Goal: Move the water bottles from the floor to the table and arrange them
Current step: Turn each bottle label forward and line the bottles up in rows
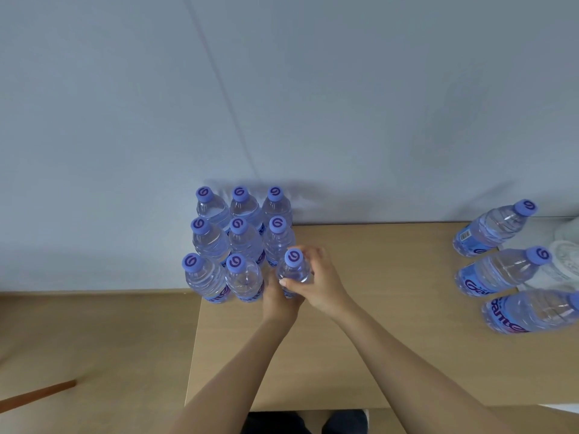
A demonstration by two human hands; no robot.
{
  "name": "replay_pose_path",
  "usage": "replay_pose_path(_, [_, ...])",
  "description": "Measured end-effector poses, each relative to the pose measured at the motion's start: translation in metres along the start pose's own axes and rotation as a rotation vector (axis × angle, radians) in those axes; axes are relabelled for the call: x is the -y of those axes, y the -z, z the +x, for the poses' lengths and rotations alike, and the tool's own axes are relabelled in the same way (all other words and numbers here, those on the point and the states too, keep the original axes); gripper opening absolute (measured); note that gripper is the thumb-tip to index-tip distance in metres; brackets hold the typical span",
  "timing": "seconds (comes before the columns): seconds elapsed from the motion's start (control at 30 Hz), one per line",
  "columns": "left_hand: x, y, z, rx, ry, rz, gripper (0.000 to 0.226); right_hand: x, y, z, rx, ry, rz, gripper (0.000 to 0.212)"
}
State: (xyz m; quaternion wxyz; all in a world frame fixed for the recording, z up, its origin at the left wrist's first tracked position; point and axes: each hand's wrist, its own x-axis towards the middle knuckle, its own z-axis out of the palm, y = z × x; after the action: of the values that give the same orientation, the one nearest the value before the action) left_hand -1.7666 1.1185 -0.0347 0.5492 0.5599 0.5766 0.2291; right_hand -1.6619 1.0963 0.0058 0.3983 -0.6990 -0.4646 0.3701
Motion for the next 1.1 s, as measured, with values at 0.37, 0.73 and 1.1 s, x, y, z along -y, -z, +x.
replay_pose_path(0.37, [-0.001, -0.042, -0.052, 0.003, 0.278, -0.077, 0.081, -0.017, 0.057, -0.026, 0.045, -0.119, 0.013, 0.079])
replay_pose_path(0.73, [-0.075, -0.163, -0.089, 0.277, 0.022, -0.005, 0.067, -0.035, 0.200, -0.079, -0.249, -0.055, 0.035, 0.060])
replay_pose_path(1.1, [-0.124, -0.278, -0.129, 0.457, -0.124, 0.088, 0.056, -0.076, 0.341, -0.144, -0.492, -0.062, 0.047, 0.047])
